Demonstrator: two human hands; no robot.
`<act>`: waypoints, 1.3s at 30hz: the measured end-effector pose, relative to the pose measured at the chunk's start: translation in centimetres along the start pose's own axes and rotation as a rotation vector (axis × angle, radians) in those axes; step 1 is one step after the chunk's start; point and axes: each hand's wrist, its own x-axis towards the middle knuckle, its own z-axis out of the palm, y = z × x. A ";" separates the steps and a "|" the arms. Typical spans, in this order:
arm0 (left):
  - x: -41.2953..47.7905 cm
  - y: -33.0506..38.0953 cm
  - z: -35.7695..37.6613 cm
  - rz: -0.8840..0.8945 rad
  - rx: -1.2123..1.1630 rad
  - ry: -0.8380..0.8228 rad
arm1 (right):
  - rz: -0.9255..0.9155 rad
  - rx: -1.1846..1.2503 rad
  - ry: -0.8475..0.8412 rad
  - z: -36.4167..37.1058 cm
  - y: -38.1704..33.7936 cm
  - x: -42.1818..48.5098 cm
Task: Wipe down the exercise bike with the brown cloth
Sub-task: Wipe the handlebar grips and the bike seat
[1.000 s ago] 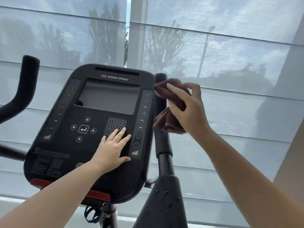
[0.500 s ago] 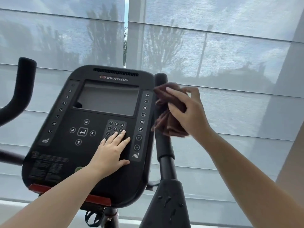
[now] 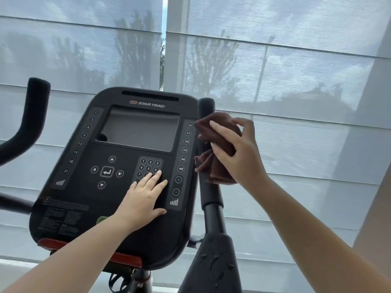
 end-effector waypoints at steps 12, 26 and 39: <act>-0.3 -0.3 0.6 -0.004 0.033 0.001 | 0.044 -0.187 -0.034 0.7 -1.9 -0.6; -0.5 -1.6 0.3 0.126 0.205 -0.074 | 0.279 -0.329 -0.333 0.8 -4.2 -1.2; -0.8 -1.5 0.1 0.122 0.157 -0.086 | 0.283 -0.793 -0.535 3.6 -6.6 -1.5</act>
